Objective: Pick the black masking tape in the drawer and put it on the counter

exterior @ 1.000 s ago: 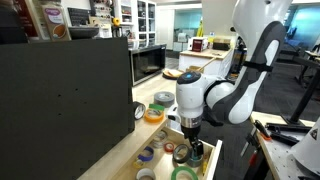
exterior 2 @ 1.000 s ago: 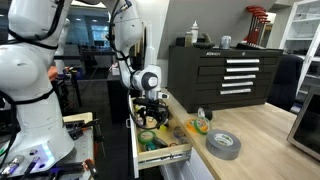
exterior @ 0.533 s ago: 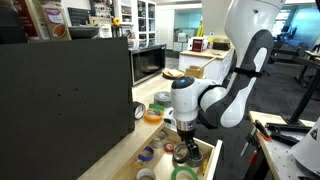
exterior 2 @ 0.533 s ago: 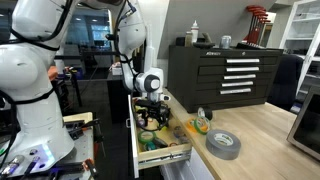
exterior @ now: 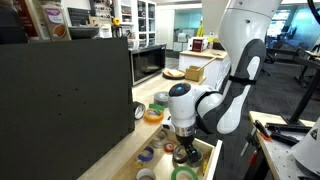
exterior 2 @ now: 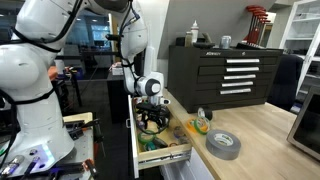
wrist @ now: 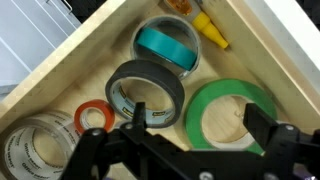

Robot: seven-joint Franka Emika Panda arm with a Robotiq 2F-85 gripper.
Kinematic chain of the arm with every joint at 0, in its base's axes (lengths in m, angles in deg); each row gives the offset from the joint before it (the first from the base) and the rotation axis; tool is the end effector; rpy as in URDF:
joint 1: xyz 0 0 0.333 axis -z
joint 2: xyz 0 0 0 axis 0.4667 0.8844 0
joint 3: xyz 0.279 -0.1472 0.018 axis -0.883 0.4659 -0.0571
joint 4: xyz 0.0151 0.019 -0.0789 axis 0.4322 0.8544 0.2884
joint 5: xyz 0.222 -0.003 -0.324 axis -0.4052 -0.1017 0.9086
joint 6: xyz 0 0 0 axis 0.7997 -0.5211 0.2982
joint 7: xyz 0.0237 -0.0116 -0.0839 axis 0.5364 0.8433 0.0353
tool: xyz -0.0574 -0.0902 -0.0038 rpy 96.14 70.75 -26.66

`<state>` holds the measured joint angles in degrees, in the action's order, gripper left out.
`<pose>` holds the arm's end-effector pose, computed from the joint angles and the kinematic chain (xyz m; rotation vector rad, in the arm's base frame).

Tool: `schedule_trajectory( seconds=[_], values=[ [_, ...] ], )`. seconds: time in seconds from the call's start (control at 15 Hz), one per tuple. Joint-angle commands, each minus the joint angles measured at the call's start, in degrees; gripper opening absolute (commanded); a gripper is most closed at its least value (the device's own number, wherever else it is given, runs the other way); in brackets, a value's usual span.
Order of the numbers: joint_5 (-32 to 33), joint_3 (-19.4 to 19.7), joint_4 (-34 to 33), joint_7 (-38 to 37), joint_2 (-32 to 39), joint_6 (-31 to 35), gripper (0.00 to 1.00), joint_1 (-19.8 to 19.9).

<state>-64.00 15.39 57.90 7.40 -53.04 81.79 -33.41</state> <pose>0.4710 0.0752 0.0738 2.8510 0.9390 -0.2644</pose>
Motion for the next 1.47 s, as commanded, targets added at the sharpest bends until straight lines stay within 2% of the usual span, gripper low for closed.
schedule_trajectory(
  seconds=[0.0, 0.4, 1.07, 1.13, 1.4],
  values=[
    [-1.1, 0.7, -3.4, 1.4, 3.2, -0.5, 1.00, -1.8],
    [-2.9, 0.4, -7.3, 2.1, 6.7, -3.0, 1.00, -1.5],
    [-8.3, -0.9, -14.5, 5.9, 13.7, -10.3, 1.00, 1.4],
    [-8.8, -1.1, -15.0, 6.5, 14.1, -10.7, 0.82, 1.8],
    [-10.0, -1.1, -16.0, 7.0, 14.5, -10.7, 0.54, 2.2]
  ],
)
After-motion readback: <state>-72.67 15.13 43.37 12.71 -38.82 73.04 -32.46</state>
